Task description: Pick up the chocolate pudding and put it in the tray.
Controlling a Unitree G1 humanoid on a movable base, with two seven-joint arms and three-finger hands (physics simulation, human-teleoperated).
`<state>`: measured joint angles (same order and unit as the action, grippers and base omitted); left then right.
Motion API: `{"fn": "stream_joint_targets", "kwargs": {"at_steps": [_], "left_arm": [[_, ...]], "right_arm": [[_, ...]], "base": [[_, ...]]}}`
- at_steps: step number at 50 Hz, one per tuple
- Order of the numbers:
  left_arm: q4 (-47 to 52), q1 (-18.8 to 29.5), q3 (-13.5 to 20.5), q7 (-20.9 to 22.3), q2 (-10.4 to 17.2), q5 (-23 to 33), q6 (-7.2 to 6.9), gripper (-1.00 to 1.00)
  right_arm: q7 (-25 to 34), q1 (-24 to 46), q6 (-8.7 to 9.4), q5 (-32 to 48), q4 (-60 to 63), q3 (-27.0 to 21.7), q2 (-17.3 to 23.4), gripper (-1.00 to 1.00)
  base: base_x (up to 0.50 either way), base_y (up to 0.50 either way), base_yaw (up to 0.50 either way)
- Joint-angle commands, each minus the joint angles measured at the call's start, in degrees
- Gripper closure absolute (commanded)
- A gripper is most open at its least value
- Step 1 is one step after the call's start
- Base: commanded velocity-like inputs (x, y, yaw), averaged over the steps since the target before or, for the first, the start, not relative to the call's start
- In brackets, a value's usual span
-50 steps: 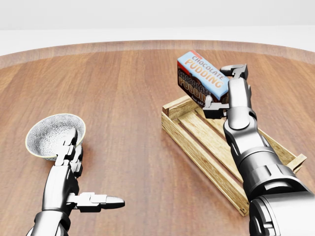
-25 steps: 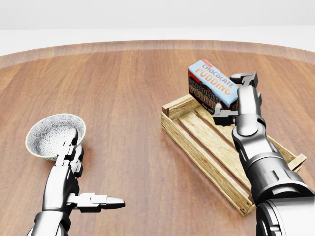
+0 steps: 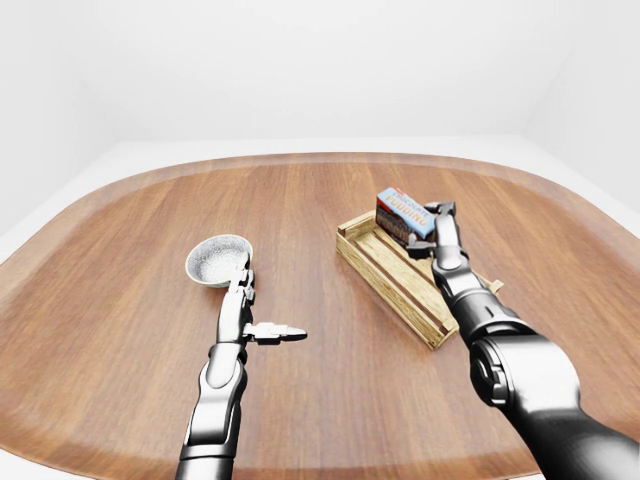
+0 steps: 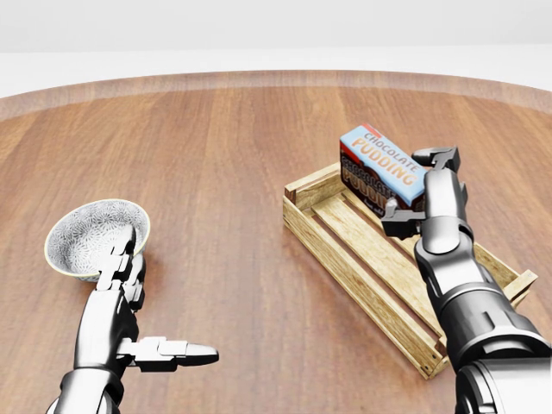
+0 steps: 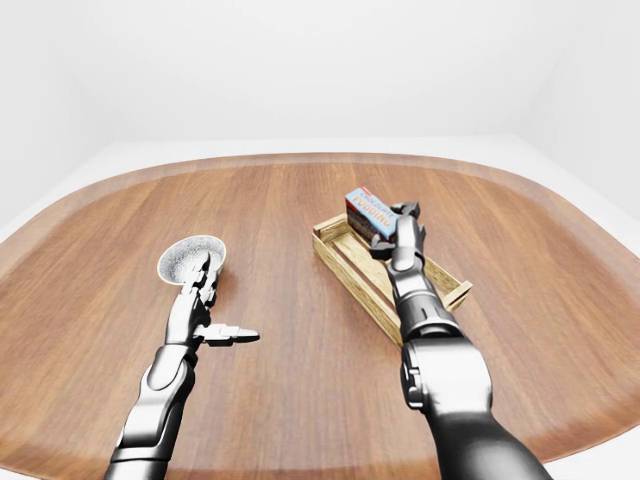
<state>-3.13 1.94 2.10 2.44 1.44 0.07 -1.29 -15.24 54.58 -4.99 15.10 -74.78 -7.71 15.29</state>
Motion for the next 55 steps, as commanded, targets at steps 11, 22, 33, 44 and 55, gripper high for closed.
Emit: {"fn": "stream_joint_targets", "kwargs": {"at_steps": [11, 22, 33, 44, 55], "left_arm": [[0.72, -0.41, -0.02, 0.4, -0.08, -0.36, -0.56, -1.0], [0.78, -0.47, -0.03, 0.46, -0.1, -0.3, -0.57, -1.0], [0.78, -0.49, -0.03, 0.51, -0.1, -0.28, -0.57, -1.0], [0.63, -0.32, 0.07, 0.43, -0.1, -0.37, -0.59, -1.0], [0.34, -0.14, 0.13, 0.31, -0.07, -0.5, -0.59, -1.0]], "right_arm": [[-2.11, -2.98, -0.01, -0.71, -0.98, -0.78, 0.34, 1.0], [-2.24, -4.2, -0.01, -0.82, -1.38, -1.4, 0.63, 1.0], [-2.56, -5.17, -0.01, -0.67, -1.55, -1.59, 0.75, 1.0], [-3.09, -5.97, -0.01, -0.17, -1.83, -1.69, 0.73, 1.0], [-3.54, -7.21, -0.01, 0.31, -2.11, -2.05, 0.87, 1.0]], "base": [[0.0, 0.0, 0.0], [0.0, 0.0, 0.0], [0.0, 0.0, 0.0], [0.0, 0.0, 0.0], [0.0, 0.0, 0.0]]}}
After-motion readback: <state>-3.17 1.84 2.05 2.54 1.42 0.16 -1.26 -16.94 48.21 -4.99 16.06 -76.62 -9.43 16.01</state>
